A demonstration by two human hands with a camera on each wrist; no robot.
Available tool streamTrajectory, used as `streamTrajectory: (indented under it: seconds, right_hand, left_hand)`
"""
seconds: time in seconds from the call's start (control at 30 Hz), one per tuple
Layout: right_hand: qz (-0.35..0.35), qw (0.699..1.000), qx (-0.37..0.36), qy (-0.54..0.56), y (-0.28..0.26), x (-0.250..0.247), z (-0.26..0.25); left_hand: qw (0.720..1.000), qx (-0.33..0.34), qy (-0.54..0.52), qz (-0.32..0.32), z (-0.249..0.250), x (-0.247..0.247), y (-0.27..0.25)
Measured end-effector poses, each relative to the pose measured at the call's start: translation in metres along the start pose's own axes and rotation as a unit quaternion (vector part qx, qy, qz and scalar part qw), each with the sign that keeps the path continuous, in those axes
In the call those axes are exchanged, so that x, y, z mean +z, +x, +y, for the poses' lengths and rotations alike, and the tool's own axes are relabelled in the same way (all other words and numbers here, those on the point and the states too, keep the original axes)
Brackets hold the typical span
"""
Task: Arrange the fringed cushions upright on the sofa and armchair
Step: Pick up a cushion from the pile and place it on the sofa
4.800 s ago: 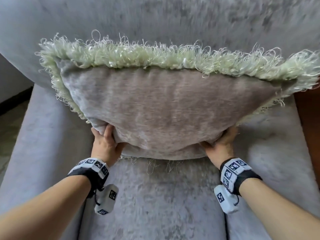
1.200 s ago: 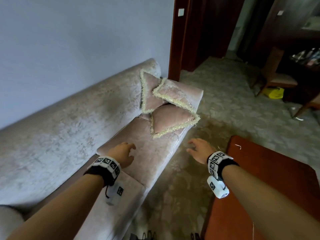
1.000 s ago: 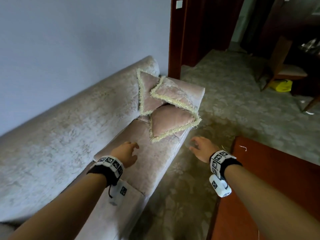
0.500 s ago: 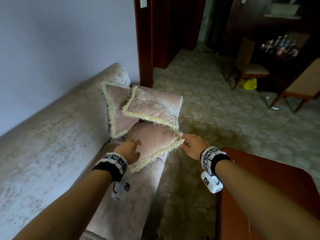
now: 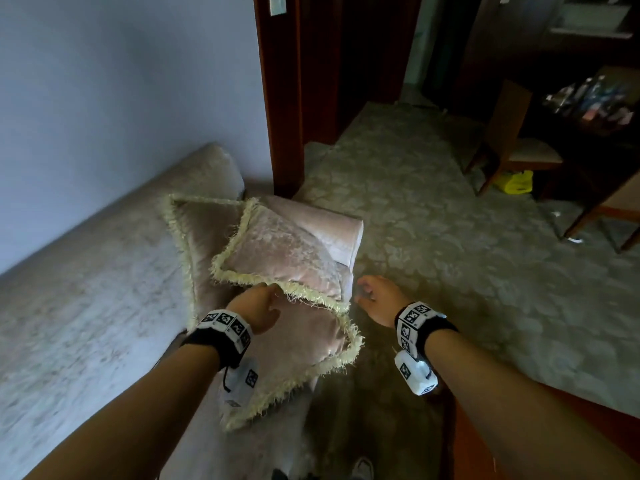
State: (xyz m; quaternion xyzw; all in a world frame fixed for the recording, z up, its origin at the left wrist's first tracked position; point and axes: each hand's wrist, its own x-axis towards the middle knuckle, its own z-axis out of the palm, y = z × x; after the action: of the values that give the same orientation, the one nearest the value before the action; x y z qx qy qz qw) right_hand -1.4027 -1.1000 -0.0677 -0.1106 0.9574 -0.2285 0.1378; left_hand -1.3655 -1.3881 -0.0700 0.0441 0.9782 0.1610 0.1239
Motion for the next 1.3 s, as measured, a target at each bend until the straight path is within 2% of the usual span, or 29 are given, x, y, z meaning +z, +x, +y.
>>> streamTrajectory:
  seconds: [0.17, 0.27, 0.47, 0.73, 0.93, 1.03, 1.17, 1.3]
  right_hand:
    - [-0.030, 0.999, -0.024, 0.005, 0.093, -0.035, 0.020]
    - [-0.047, 0.999, -0.025, -0.006, 0.138, -0.044, 0.028]
    - [-0.108, 0.994, -0.014, 0.006, 0.224, -0.020, 0.049]
    - [-0.187, 0.978, 0.087, 0.012, 0.336, 0.023, 0.088]
    - [-0.221, 0.962, 0.153, 0.053, 0.433, 0.078, 0.120]
    - [-0.224, 0.961, 0.153, 0.055, 0.471, 0.107, 0.126]
    - [-0.227, 0.957, 0.160, 0.091, 0.518, 0.166, 0.143]
    - [-0.226, 0.942, 0.182, 0.167, 0.547, 0.229, 0.160]
  left_hand:
    - [0.998, -0.048, -0.032, 0.024, 0.003, -0.022, 0.072]
    - [0.996, -0.066, -0.052, 0.031, -0.005, -0.028, 0.097]
    - [0.992, -0.119, -0.042, -0.009, -0.050, -0.028, 0.173]
    - [0.990, -0.120, -0.016, -0.072, -0.116, -0.021, 0.320]
    - [0.987, -0.139, 0.076, -0.025, -0.188, -0.009, 0.412]
    - [0.981, -0.165, 0.087, -0.057, -0.224, 0.011, 0.445]
    - [0.973, -0.197, 0.004, -0.121, -0.258, 0.041, 0.476]
    - [0.975, -0.190, -0.031, -0.115, -0.274, 0.072, 0.495]
